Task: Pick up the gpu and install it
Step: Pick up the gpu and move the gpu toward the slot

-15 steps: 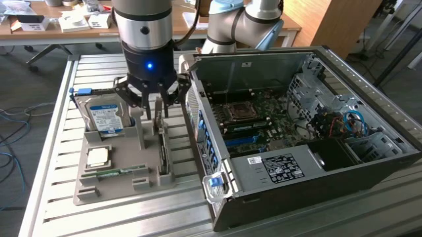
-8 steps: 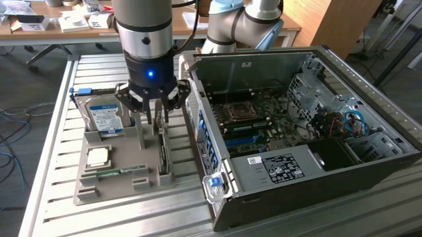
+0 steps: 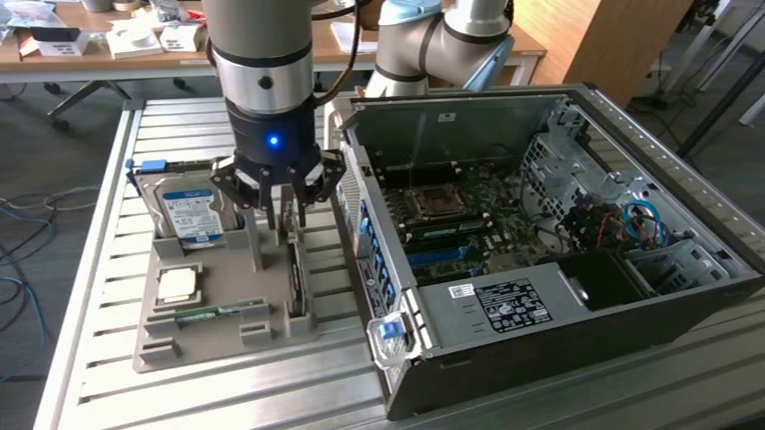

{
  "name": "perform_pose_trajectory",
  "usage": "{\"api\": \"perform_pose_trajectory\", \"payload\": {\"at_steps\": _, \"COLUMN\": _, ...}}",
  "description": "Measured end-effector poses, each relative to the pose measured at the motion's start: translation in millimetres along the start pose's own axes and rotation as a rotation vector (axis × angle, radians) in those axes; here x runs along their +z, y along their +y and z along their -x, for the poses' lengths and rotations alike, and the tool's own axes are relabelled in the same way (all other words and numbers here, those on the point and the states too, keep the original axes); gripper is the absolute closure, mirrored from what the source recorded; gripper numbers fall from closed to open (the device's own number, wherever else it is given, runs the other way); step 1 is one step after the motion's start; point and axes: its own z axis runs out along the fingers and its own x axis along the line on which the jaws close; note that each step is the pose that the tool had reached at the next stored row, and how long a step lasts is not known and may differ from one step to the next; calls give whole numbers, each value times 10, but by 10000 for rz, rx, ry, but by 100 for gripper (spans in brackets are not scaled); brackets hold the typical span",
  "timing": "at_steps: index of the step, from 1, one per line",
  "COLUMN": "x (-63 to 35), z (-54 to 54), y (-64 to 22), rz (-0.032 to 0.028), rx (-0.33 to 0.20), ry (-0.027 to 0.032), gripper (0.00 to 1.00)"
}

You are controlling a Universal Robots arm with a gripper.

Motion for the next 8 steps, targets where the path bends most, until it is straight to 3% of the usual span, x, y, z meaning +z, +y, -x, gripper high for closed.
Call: {"api": "perform_pose_trajectory", "payload": {"at_steps": 8, "x": -3, "z": 7, "y": -94, "rz": 2, "rx": 0, "ry": -2, "gripper": 58}}
